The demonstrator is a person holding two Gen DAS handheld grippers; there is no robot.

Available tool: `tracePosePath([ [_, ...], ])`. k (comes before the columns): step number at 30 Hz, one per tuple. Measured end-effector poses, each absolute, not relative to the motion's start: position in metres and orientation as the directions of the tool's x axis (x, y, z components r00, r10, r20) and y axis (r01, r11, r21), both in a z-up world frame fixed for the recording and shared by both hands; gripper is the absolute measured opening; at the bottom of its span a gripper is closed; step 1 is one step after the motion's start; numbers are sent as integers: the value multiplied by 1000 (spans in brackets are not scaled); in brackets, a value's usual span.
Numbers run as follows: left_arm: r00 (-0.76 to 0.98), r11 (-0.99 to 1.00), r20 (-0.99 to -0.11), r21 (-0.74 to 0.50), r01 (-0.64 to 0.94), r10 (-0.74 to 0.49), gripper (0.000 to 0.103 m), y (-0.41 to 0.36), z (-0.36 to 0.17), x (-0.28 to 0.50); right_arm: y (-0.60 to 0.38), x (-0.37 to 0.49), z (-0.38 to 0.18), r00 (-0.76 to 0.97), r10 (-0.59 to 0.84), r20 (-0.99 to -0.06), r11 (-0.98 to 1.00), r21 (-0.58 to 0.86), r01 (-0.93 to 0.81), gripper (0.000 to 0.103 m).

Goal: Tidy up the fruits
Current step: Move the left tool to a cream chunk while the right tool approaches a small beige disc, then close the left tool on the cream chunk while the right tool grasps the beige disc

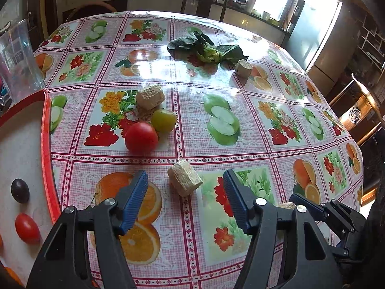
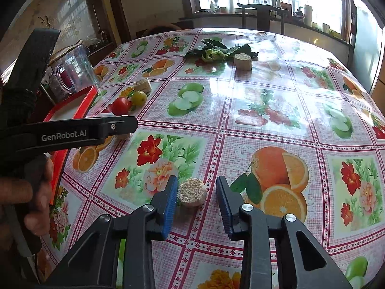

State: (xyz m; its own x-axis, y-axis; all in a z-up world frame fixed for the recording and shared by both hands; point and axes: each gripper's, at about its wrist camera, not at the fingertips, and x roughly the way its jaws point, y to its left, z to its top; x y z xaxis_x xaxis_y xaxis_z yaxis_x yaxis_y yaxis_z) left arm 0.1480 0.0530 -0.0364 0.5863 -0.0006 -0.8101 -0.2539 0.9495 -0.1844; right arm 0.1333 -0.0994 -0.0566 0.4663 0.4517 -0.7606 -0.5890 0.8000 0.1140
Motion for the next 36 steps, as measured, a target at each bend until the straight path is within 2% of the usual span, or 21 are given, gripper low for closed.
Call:
tracePosePath([
  [3, 581, 952, -814, -178, -250, 1, 39, 52, -44, 154, -102, 132, -57, 474, 452, -756, 802, 112, -587, 24],
  [5, 586, 957, -810, -156, -246, 19, 29, 50, -45, 154, -105, 132, -56, 478, 457, -750, 807, 124, -577, 24],
  [12, 607, 952, -794, -216, -219, -41, 28, 51, -41, 138, -118, 124, -43, 484, 497, -720, 806, 177, -564, 24],
  [23, 658, 943, -751, -262, -204, -66, 28, 58, -16, 97, -108, 105, -28, 481, 524, -702, 786, 182, -590, 24],
  [36, 699, 930, -715, -269, -252, -18, 28, 93, 1, 48, -74, 80, -15, 445, 571, -690, 731, 181, -657, 24],
])
